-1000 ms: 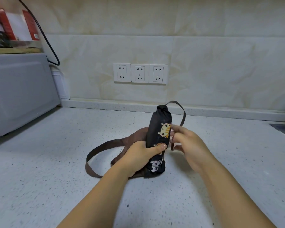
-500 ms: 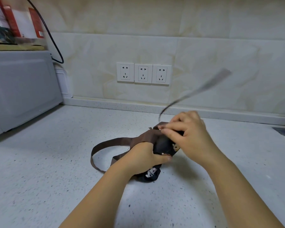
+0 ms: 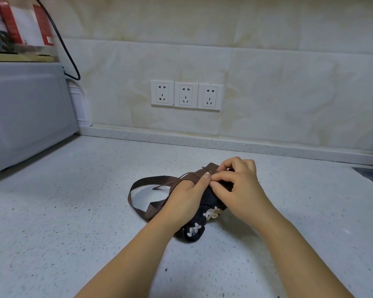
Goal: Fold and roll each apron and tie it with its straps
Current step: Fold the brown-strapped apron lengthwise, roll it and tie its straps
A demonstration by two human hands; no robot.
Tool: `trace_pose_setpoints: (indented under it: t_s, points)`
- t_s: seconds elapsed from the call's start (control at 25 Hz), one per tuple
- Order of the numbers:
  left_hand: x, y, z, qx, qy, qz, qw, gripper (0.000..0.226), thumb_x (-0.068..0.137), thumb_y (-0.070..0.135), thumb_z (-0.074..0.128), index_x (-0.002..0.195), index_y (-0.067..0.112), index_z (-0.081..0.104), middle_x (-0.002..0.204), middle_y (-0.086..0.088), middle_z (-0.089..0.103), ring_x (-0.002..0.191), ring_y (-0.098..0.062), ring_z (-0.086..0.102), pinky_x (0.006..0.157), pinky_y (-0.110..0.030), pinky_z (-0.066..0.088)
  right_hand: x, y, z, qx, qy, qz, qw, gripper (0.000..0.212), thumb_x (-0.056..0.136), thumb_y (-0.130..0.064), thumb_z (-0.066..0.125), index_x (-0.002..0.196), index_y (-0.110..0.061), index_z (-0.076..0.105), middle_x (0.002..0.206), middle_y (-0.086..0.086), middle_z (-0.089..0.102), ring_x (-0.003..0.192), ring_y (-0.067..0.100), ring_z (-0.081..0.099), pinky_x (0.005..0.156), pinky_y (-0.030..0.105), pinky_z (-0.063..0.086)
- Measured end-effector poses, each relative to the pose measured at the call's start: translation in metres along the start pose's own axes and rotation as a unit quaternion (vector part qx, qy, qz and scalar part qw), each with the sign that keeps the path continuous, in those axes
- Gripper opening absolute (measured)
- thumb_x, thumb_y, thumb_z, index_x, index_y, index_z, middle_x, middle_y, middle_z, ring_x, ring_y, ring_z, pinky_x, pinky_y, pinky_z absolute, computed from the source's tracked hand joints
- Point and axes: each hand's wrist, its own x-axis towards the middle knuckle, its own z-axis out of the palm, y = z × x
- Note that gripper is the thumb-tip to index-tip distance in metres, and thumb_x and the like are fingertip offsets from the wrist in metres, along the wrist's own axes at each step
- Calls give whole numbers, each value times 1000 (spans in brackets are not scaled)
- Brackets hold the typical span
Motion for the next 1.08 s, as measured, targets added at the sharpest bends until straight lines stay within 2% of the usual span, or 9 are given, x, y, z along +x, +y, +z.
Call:
trace_pose_setpoints:
  t_s: [0.12,0.24,0.32,0.4,0.56,0.68,0.8,0.96,1.08]
  points:
    - [4,0,2,-11,32,-16,999,59,99,46,45,56,6,40,52,-4,34,49,-18,34,56,-32,30,0,-6,-1,161,99,59,980,22,90,-20,60,107,-32,65,109,-15,46,111,-6,38,90,8,33]
    - [3,4,0,-14,65,-19,998,57,99,44,46,54,13,30,48,0,28,47,-18,30,53,-30,28,3,12,-11,290,217,259,896,25,92,-6,42,95,-19,63,97,-2,61,86,14,59,67,19,42]
    - [3,2,-2,-32,44,-20,998,60,96,51,48,59,4,41,55,-11,36,52,-20,36,56,-31,32,2,16,-11,336,56,331,880,27,91,0,42,83,-9,66,76,7,67,67,22,57,56,25,45]
    - [3,-1,-2,-70,-3,-41,997,77,82,67,52,70,-9,53,65,-26,53,59,-25,48,62,-33,40,-1,14,-3,430,-67,308,846,23,94,-5,48,93,-4,71,86,10,73,78,26,67,69,30,55]
    - [3,-4,-2,-107,-21,-59,992,92,56,86,64,83,-2,64,87,-33,65,72,-30,57,69,-38,44,-3,8,0,597,-91,292,742,23,96,-8,47,103,-2,68,102,16,71,89,24,68,82,35,56]
    - [4,-5,-1,-86,-37,-51,994,99,48,92,61,79,-2,60,82,-31,64,70,-28,54,69,-37,42,-5,12,1,603,-114,296,732,24,95,-12,48,109,-1,65,109,18,69,94,24,67,83,33,57]
    - [3,-2,-3,-98,-35,-66,992,69,67,77,62,71,8,54,72,-16,58,67,-26,52,68,-36,41,-7,9,1,625,-113,282,719,35,84,-20,54,112,-1,66,113,17,69,102,26,66,90,36,55]
    - [1,0,-3,-140,-65,-97,983,49,86,53,63,90,5,71,87,-18,74,74,-25,67,69,-30,51,-8,2,-1,641,-92,250,720,22,68,-28,75,80,-10,80,89,11,74,83,21,71,69,29,59]
    - [3,-4,-5,-139,-78,-132,978,44,79,53,71,91,11,64,85,-14,70,72,-23,66,67,-28,49,-5,6,1,640,-56,239,728,33,84,-15,69,111,4,67,88,7,69,79,19,67,74,33,55]
